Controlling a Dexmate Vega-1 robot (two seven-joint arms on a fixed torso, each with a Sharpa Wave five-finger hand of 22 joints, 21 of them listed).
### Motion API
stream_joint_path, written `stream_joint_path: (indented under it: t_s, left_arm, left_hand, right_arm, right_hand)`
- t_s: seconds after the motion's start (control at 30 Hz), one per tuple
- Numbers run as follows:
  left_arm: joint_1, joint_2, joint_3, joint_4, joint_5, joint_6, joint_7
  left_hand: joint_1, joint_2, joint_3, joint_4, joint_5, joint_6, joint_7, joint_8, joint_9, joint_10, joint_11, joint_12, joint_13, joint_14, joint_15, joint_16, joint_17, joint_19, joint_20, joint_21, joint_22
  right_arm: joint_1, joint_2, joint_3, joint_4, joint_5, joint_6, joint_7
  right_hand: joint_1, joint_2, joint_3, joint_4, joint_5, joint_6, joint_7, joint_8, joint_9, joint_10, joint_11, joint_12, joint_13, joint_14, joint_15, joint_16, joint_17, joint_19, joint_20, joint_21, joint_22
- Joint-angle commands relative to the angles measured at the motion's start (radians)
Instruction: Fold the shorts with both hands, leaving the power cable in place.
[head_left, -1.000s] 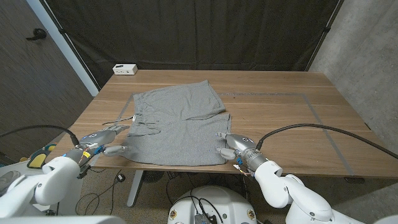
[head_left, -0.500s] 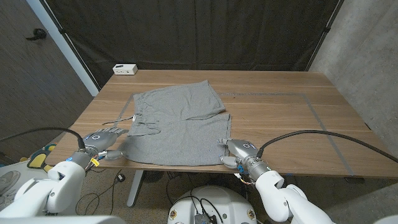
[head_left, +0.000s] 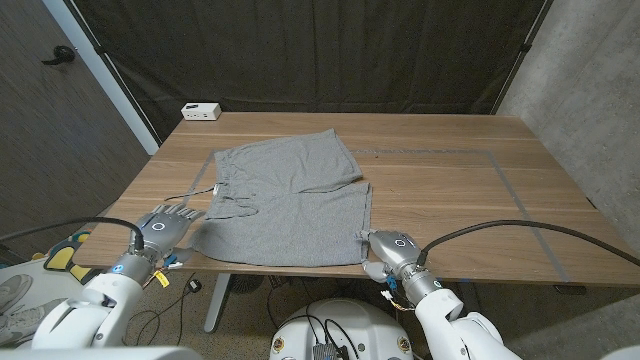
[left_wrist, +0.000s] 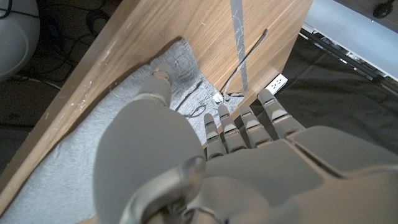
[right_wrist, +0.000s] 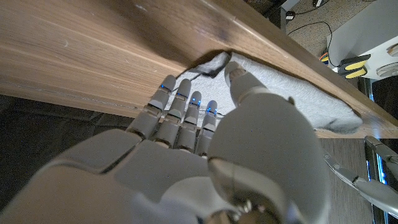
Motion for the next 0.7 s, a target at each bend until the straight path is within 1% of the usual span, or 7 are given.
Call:
stream_joint_path:
  t_s: [0.03,0.17,0.3,0.37,0.43,0.53,0.7]
  left_arm:
    - [0.009,0.026,0.061,0.048,0.164,0.07,0.069]
    - [0.001,0.04,0.082,0.071,0.21,0.1,0.079]
    - [-0.011,0.05,0.103,0.105,0.244,0.134,0.116]
    - [-0.017,0.058,0.113,0.115,0.256,0.15,0.109]
    - [-0.023,0.065,0.118,0.128,0.247,0.158,0.12]
    - [-0.031,0.076,0.128,0.148,0.236,0.173,0.145]
    - [-0.048,0.097,0.152,0.178,0.223,0.202,0.176]
  left_hand:
    - [0.043,-0.002,-0.017,0.003,0.011,0.062,-0.016,0.016,0.005,0.067,-0.024,0.02,0.009,0.053,-0.092,0.018,0.008,0.033,-0.02,0.016,0.003]
    - [0.06,0.002,-0.026,0.007,0.013,0.088,-0.029,0.02,0.005,0.098,-0.034,0.027,0.012,0.083,-0.115,0.03,0.012,0.05,-0.028,0.023,0.004]
    - [0.084,0.015,-0.036,0.01,0.014,0.14,-0.04,0.032,0.004,0.146,-0.043,0.037,0.015,0.112,-0.135,0.042,0.019,0.067,-0.041,0.032,0.005]
    - [0.104,0.031,-0.041,0.012,0.012,0.16,-0.044,0.033,0.004,0.186,-0.052,0.044,0.015,0.151,-0.158,0.06,0.024,0.086,-0.052,0.042,0.005]
    - [0.107,0.034,-0.043,0.013,0.011,0.165,-0.045,0.033,0.004,0.191,-0.052,0.044,0.014,0.153,-0.159,0.061,0.025,0.089,-0.054,0.043,0.006]
    - [0.11,0.037,-0.047,0.014,0.009,0.167,-0.046,0.031,0.004,0.189,-0.055,0.039,0.013,0.16,-0.163,0.065,0.027,0.095,-0.058,0.047,0.006]
    - [0.11,0.039,-0.055,0.018,0.005,0.176,-0.048,0.03,0.004,0.191,-0.058,0.034,0.01,0.167,-0.17,0.07,0.03,0.102,-0.059,0.051,0.006]
  right_arm:
    - [-0.057,0.013,0.03,0.017,-0.086,0.029,0.016]
    - [-0.063,0.02,0.04,0.02,-0.093,0.038,0.046]
    - [-0.071,0.04,0.052,0.045,-0.086,0.067,0.001]
    - [-0.065,0.043,0.064,0.055,-0.041,0.104,-0.003]
    - [-0.054,0.044,0.057,0.059,-0.052,0.11,0.025]
    - [-0.062,0.047,0.073,0.063,-0.027,0.132,-0.003]
    - [-0.05,0.058,0.08,0.075,-0.006,0.157,-0.004]
  right_hand:
    - [0.03,-0.007,-0.022,0.003,0.011,-0.002,-0.024,-0.007,0.005,-0.01,-0.034,-0.005,0.009,-0.017,-0.144,0.022,0.033,0.006,-0.01,0.004,0.006]
    - [0.062,-0.012,-0.037,0.004,0.021,-0.012,-0.049,-0.016,0.006,-0.019,-0.088,-0.01,0.014,-0.03,-0.153,0.043,0.065,0.002,-0.018,0.002,0.007]
    - [0.085,-0.012,-0.051,0.009,0.03,-0.027,-0.072,-0.025,0.006,-0.036,-0.115,-0.018,0.018,-0.047,-0.16,0.056,0.091,-0.002,-0.024,0.0,0.008]
    - [0.083,-0.015,-0.062,0.015,0.032,-0.028,-0.076,-0.027,0.006,-0.034,-0.117,-0.017,0.019,-0.047,-0.16,0.066,0.102,-0.002,-0.023,0.0,0.009]
    - [0.071,-0.02,-0.08,0.026,0.034,-0.027,-0.075,-0.027,0.007,-0.03,-0.11,-0.016,0.021,-0.044,-0.16,0.08,0.117,-0.002,-0.022,0.0,0.01]
    - [0.047,-0.024,-0.104,0.042,0.036,-0.021,-0.073,-0.027,0.007,-0.024,-0.107,-0.014,0.024,-0.04,-0.158,0.097,0.135,-0.002,-0.025,0.001,0.011]
    - [0.028,-0.025,-0.133,0.054,0.04,-0.014,-0.064,-0.028,0.008,-0.007,-0.087,-0.007,0.028,-0.03,-0.16,0.125,0.162,0.002,-0.023,0.003,0.013]
